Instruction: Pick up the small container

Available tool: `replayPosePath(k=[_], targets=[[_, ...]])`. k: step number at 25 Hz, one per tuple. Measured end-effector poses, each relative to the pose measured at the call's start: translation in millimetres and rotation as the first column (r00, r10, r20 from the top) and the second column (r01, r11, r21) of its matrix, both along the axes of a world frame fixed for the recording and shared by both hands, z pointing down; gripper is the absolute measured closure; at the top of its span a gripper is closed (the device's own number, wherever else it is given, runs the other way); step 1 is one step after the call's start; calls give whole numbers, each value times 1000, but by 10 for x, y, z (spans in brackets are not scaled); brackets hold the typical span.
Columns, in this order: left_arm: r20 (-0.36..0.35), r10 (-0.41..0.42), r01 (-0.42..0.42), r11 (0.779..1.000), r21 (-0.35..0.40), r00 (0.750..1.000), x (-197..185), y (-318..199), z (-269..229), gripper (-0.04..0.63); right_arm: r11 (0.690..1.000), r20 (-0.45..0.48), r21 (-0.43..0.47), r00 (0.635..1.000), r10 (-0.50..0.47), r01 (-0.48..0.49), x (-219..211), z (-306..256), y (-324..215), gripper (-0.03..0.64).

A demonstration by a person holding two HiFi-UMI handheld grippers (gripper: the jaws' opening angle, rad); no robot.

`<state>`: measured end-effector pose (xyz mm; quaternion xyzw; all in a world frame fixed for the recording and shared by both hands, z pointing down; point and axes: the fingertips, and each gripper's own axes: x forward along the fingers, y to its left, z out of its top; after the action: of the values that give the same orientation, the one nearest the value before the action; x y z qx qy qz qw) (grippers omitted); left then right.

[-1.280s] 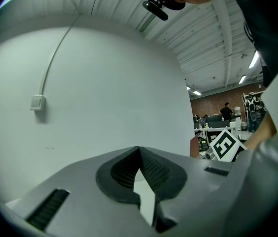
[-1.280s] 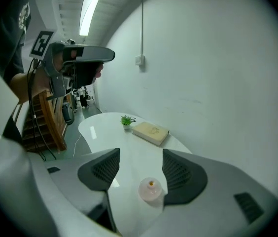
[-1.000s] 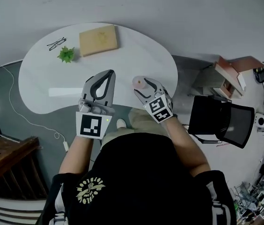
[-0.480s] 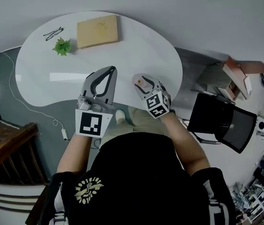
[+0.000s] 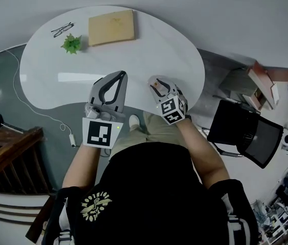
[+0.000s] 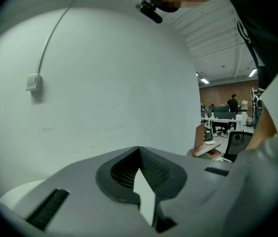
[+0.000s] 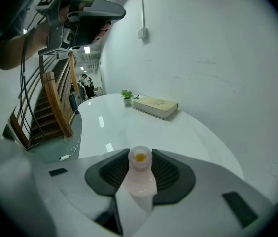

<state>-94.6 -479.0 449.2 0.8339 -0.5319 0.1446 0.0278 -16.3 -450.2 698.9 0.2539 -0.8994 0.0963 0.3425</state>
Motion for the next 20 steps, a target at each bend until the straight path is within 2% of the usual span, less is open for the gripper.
replayPosePath(k=[6,16,20], targets=[[11,5,-6,1000,31,1000,-69,166,-162,587,998,-8,-21,998,59,-60,28,-83,33,460],[25,6,-8,997,73,1000,-197,381,-457,586,998,10,13,998,63,-63,20,-720,193,460],[36,10,-12,999,40,999,-214,412,-499,586,995,14,20,996,92,-93,63,-991,207,460]])
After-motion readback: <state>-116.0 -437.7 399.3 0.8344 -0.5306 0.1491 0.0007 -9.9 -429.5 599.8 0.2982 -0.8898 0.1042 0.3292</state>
